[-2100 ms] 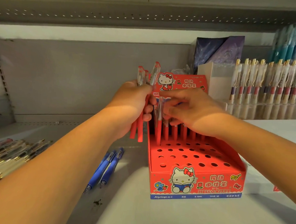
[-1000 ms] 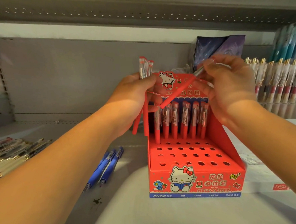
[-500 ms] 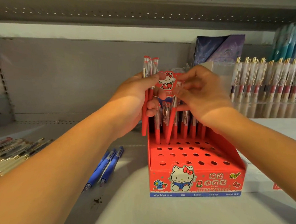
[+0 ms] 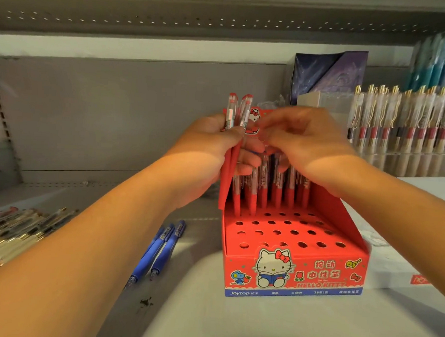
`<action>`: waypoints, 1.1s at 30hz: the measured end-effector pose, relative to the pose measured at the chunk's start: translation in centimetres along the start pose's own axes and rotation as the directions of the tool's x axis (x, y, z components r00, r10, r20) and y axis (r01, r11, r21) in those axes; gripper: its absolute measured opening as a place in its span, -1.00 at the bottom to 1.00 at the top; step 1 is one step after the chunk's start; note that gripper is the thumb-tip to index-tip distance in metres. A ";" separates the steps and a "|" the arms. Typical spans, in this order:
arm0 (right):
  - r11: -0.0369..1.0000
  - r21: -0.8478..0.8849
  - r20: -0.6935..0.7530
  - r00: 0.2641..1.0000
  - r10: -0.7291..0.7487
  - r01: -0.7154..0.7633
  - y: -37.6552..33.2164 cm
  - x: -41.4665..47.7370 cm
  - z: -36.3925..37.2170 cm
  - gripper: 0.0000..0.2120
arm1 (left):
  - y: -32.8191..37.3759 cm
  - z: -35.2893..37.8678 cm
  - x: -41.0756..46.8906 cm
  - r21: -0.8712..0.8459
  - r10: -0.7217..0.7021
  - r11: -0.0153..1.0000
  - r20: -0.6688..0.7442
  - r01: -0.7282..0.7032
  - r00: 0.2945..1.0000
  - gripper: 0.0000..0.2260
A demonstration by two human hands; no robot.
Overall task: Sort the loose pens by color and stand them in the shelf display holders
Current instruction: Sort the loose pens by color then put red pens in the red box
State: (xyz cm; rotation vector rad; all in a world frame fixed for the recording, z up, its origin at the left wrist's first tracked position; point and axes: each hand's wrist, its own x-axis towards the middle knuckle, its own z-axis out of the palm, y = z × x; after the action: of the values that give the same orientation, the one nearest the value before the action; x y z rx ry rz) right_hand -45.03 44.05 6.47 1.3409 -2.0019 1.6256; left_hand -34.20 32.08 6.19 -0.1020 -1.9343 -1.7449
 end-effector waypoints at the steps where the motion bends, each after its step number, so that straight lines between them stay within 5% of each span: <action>1: 0.989 0.145 -0.018 1.000 0.022 -0.019 -0.3 0.0 -0.1 -0.81 | 0.0 0.0 -0.1 0.000 -0.006 1.000 0.024 0.006 1.000 -0.81; 3: 0.947 0.319 -0.008 0.999 0.031 -0.027 -0.7 0.0 -0.3 -0.88 | -0.1 0.1 -0.3 0.000 -0.024 1.000 0.081 0.024 0.996 -0.81; 8: 0.928 0.371 -0.006 1.000 0.029 -0.025 -0.6 -0.2 -0.1 -0.88 | -0.2 0.4 -0.7 0.026 -0.058 0.998 0.161 0.055 0.985 -0.81; 11: 0.865 0.501 -0.004 0.999 0.040 -0.032 -0.9 -0.1 -0.1 -0.74 | 0.1 0.4 -0.6 -0.013 -0.071 0.997 0.118 0.074 0.990 -0.79; 17: 0.794 0.608 -0.137 0.988 0.073 0.025 -1.2 0.3 -1.0 -0.88 | 0.4 -0.4 0.0 0.041 -0.004 0.999 0.019 0.003 1.000 -0.78; 20: 0.856 0.516 -0.223 0.971 0.086 0.043 -1.1 0.6 -1.6 -0.87 | 0.4 -0.7 -0.1 0.110 0.037 0.993 0.011 -0.038 0.999 -0.80; 24: 0.980 0.190 -0.197 0.980 -0.017 0.055 -0.5 0.6 -1.6 -0.84 | 0.2 -0.6 -0.2 0.141 0.084 0.986 0.019 -0.086 0.996 -0.82; 29: 0.995 -0.032 -0.130 0.987 -0.095 0.092 0.4 0.4 -0.9 -0.76 | 0.0 -0.4 0.0 0.175 0.088 0.981 -0.009 -0.085 0.996 -0.84; 33: 0.997 -0.051 -0.095 0.993 -0.069 0.064 1.1 0.5 -0.7 -0.75 | 0.1 -0.6 0.1 0.151 0.101 0.984 0.000 -0.099 0.995 -0.81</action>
State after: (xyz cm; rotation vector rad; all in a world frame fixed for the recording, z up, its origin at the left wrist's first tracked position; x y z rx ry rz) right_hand -46.40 44.34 6.35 1.2728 -1.9077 1.5716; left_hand -34.05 31.55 6.28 -0.1356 -2.0122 -1.5276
